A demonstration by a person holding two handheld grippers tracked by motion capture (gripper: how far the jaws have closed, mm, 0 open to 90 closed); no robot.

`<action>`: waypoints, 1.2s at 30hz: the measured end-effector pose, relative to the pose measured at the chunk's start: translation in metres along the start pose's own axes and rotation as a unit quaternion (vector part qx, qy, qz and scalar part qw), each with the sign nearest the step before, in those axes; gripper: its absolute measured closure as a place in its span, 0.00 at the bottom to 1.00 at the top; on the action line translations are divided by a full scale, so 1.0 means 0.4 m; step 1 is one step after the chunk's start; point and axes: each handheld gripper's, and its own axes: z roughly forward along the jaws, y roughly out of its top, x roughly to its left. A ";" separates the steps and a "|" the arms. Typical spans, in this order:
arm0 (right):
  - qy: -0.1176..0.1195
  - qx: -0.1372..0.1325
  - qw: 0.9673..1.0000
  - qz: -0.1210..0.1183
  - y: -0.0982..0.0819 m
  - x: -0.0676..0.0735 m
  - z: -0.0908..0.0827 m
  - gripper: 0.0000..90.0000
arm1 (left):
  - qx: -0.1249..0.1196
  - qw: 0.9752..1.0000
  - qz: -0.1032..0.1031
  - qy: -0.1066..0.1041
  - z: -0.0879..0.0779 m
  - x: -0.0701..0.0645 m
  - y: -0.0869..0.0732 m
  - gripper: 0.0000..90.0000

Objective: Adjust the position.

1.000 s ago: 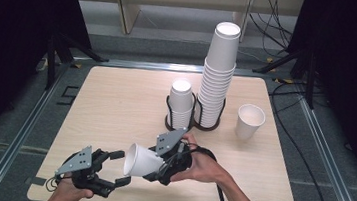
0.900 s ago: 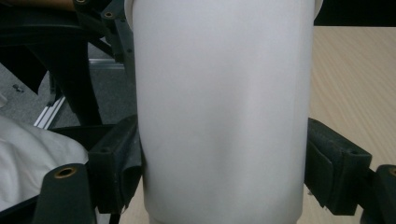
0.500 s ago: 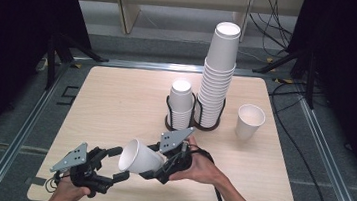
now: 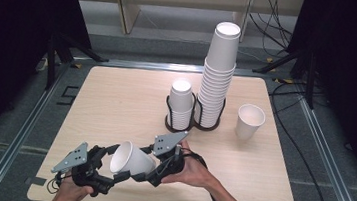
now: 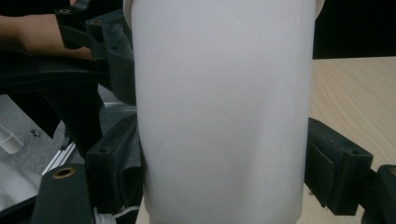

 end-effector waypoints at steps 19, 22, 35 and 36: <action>0.010 0.008 1.000 -0.001 -0.014 0.003 0.032 0.24 | 0.009 1.000 0.000 0.002 0.002 0.000 0.003 0.10; 0.005 0.007 1.000 -0.002 -0.018 -0.002 0.034 0.23 | 0.016 1.000 0.004 0.006 0.001 0.002 0.004 0.11; -0.050 0.041 0.997 0.031 -0.054 -0.026 -0.024 0.17 | 0.032 0.997 0.024 0.060 -0.021 0.021 0.016 0.12; -0.061 0.043 0.997 0.033 -0.059 -0.026 -0.032 0.17 | 0.033 0.997 0.022 0.066 -0.021 0.022 0.016 0.12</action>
